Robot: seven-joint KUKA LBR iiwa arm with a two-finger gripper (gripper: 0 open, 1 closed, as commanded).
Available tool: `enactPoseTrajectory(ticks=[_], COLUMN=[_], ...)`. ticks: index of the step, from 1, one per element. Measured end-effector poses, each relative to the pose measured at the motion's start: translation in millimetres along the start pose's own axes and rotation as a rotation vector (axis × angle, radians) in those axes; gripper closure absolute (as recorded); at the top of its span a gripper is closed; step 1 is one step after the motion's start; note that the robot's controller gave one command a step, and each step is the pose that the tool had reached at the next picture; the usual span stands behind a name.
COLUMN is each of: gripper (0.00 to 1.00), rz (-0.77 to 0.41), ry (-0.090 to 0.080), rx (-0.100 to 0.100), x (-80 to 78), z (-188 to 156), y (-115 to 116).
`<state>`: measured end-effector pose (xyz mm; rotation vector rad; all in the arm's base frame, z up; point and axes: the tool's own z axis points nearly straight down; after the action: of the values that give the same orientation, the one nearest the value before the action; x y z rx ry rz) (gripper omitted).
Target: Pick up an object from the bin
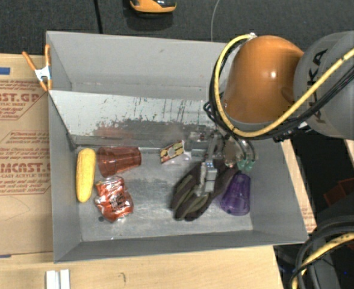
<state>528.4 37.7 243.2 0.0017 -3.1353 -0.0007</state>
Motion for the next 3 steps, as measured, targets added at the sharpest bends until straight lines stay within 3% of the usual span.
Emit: enactPoseTrajectory(ticks=[1, 2, 3], gripper=[0.0, 0.0, 0.0], rz=[0.001, -0.123, -0.251], ry=[-0.008, -0.011, -0.012], rx=[0.0, 0.001, 0.002], x=[-1.5, -6.9, -15.0], z=[-4.5, 52.6, 140.0], y=[-0.2, -23.7, -52.7])
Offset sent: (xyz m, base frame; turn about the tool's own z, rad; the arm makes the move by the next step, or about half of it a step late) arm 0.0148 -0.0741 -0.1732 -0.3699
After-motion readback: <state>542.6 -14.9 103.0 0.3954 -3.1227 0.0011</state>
